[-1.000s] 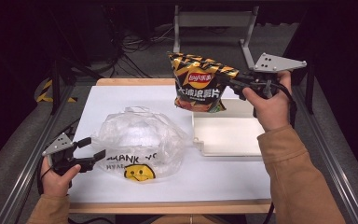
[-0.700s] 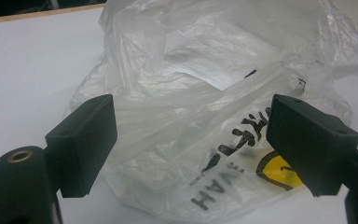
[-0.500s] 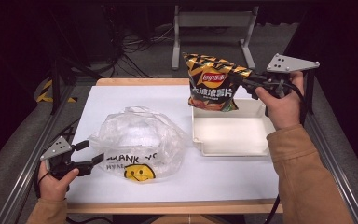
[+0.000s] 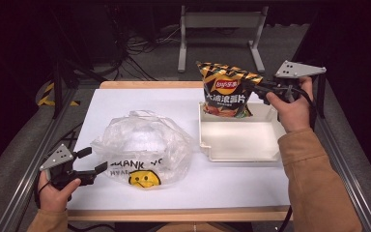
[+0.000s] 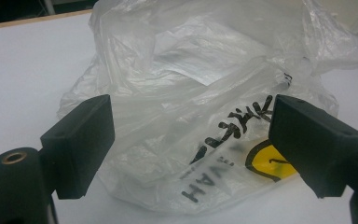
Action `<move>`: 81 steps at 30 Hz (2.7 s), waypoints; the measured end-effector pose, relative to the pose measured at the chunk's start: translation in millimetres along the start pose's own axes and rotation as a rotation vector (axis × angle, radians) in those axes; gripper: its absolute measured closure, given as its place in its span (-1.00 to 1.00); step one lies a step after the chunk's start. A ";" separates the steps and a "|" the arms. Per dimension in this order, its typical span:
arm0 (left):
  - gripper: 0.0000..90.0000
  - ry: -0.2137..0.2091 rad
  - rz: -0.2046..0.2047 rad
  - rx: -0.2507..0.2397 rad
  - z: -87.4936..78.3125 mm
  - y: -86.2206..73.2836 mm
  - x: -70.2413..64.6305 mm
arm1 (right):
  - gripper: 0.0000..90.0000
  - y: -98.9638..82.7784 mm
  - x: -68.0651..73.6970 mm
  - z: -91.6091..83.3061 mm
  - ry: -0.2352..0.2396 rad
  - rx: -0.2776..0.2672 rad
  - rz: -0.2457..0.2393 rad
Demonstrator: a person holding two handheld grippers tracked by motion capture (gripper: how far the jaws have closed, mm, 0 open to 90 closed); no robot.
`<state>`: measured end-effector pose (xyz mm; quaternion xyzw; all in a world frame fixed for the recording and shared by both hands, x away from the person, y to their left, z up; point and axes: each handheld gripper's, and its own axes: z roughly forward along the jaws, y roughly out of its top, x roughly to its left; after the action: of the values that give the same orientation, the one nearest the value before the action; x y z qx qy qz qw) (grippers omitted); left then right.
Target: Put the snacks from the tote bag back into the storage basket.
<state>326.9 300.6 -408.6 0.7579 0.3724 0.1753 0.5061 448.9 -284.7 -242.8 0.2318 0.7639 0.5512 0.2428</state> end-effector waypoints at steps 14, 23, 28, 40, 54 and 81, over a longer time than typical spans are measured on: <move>-0.67 0.021 -0.013 0.026 -0.8 -4.4 -0.2 | 0.95 -30.9 -13.0 14.8 0.031 0.039 0.046; -0.67 0.033 -0.022 0.031 -5.5 -8.4 -1.3 | 0.95 -48.1 -14.3 26.3 0.052 0.072 0.058; -0.67 0.042 -0.017 0.042 -6.5 -11.3 -3.6 | 0.95 -56.8 -17.3 31.8 0.061 0.081 0.074; -0.67 0.051 -0.021 0.037 -7.6 -11.7 -2.6 | 0.95 -74.8 -18.6 44.2 0.082 0.125 0.098; -0.67 0.049 -0.032 0.044 -4.7 -12.1 -1.4 | 0.90 -85.0 -33.5 53.0 0.061 0.175 0.117; -0.67 0.041 -0.022 0.046 0.2 -9.9 -1.5 | -0.15 -80.4 -37.4 61.9 -0.094 0.209 0.058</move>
<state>322.2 301.4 -417.3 0.7614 0.3949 0.1766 0.4829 509.7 -285.7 -332.2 0.3036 0.7980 0.4638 0.2367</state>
